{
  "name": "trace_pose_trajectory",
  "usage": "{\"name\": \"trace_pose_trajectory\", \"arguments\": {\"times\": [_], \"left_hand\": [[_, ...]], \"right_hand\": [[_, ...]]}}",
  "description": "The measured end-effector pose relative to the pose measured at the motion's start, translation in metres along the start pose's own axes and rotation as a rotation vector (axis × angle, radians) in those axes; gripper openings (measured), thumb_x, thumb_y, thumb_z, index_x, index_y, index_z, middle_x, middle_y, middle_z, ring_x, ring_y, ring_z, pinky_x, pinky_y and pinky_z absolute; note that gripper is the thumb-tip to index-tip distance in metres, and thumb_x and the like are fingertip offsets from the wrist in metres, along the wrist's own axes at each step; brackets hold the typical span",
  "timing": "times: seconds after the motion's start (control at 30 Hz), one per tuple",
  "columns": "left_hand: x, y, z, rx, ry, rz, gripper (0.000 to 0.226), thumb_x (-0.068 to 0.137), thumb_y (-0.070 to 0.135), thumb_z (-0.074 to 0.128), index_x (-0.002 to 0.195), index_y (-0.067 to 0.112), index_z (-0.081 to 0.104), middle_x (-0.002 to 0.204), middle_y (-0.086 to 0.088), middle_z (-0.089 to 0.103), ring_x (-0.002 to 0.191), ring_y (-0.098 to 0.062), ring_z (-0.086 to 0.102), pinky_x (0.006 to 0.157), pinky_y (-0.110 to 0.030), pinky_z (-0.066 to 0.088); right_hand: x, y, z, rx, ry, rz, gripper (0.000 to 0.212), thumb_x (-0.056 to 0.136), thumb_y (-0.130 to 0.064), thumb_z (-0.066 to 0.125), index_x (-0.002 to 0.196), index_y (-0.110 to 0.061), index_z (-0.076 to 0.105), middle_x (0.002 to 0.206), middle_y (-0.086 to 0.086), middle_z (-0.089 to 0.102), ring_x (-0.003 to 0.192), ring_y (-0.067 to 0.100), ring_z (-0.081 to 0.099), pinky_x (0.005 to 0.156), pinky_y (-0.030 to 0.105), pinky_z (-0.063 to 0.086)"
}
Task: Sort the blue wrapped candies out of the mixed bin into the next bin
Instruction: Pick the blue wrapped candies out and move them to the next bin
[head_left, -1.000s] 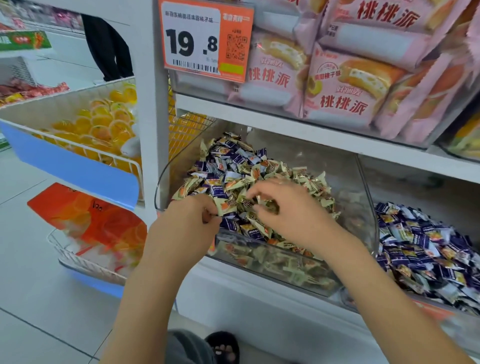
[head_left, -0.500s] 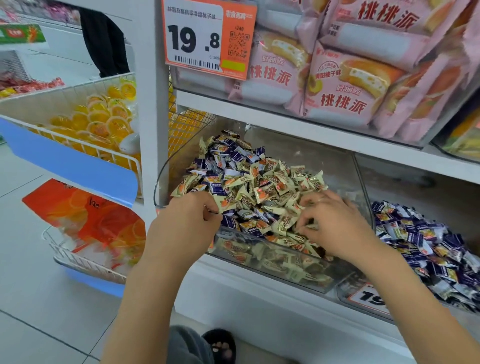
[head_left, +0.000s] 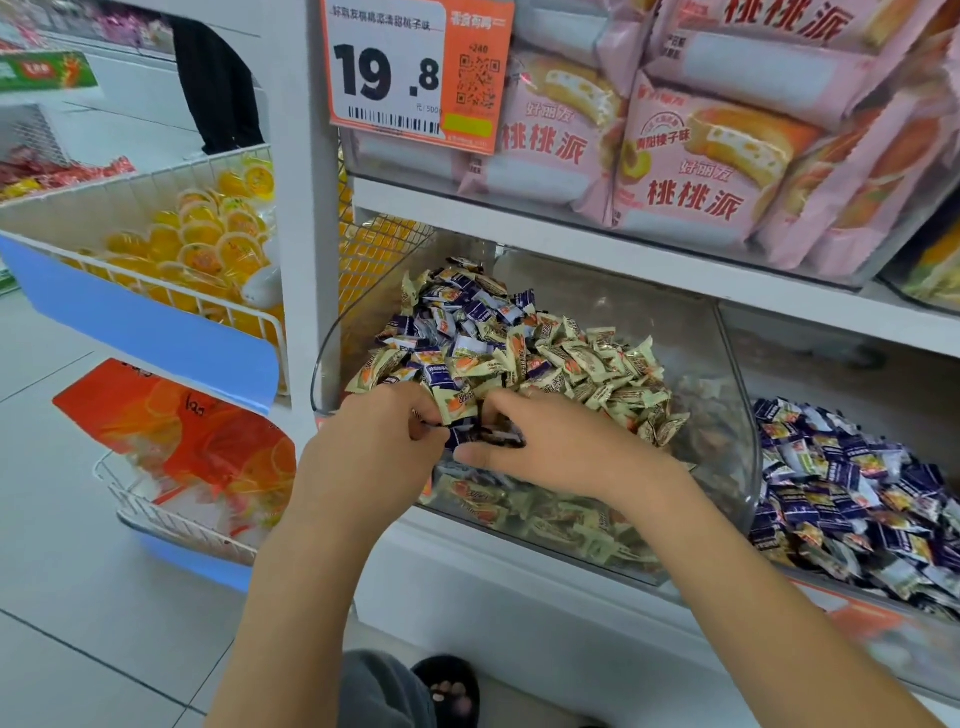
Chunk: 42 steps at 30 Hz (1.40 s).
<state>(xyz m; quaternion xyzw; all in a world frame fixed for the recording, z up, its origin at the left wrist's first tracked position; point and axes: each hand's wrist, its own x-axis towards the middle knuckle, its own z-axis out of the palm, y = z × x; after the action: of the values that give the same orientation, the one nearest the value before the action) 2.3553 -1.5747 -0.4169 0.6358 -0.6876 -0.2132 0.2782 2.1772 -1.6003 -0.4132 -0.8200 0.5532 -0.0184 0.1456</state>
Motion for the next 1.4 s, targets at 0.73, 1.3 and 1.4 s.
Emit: {"name": "trace_pose_trajectory", "arguments": {"times": [0.73, 1.3, 1.4], "left_hand": [[0.0, 0.001, 0.001, -0.003, -0.034, 0.041, 0.009, 0.085, 0.027, 0.063, 0.094, 0.024, 0.066, 0.087, 0.005, 0.067, 0.084, -0.02, 0.061, 0.077, -0.04, 0.053], [0.004, 0.0, 0.013, 0.261, -0.235, 0.195, 0.033, 0.091, 0.028, 0.05, 0.121, 0.038, 0.058, 0.104, 0.001, 0.055, 0.114, -0.029, 0.044, 0.097, -0.042, 0.038], [0.005, 0.001, 0.012, 0.236, -0.226, 0.218, 0.028, 0.087, 0.025, 0.058, 0.112, 0.037, 0.064, 0.103, 0.003, 0.053, 0.107, -0.027, 0.047, 0.089, -0.044, 0.046]], "right_hand": [[-0.028, 0.005, 0.019, 0.199, 0.063, -0.006, 0.047, 0.085, -0.06, 0.05, 0.126, -0.037, 0.052, 0.113, -0.003, 0.06, 0.101, 0.016, 0.052, 0.08, 0.03, 0.045], [-0.037, 0.014, 0.015, 0.273, 0.077, 0.01, 0.046, 0.077, -0.073, 0.038, 0.107, -0.042, 0.057, 0.102, -0.01, 0.066, 0.089, 0.013, 0.061, 0.081, 0.034, 0.051], [-0.041, 0.019, 0.014, 0.373, 0.166, 0.066, 0.044, 0.075, -0.07, 0.04, 0.097, -0.039, 0.062, 0.084, -0.019, 0.062, 0.069, -0.005, 0.054, 0.065, 0.02, 0.044]]}}
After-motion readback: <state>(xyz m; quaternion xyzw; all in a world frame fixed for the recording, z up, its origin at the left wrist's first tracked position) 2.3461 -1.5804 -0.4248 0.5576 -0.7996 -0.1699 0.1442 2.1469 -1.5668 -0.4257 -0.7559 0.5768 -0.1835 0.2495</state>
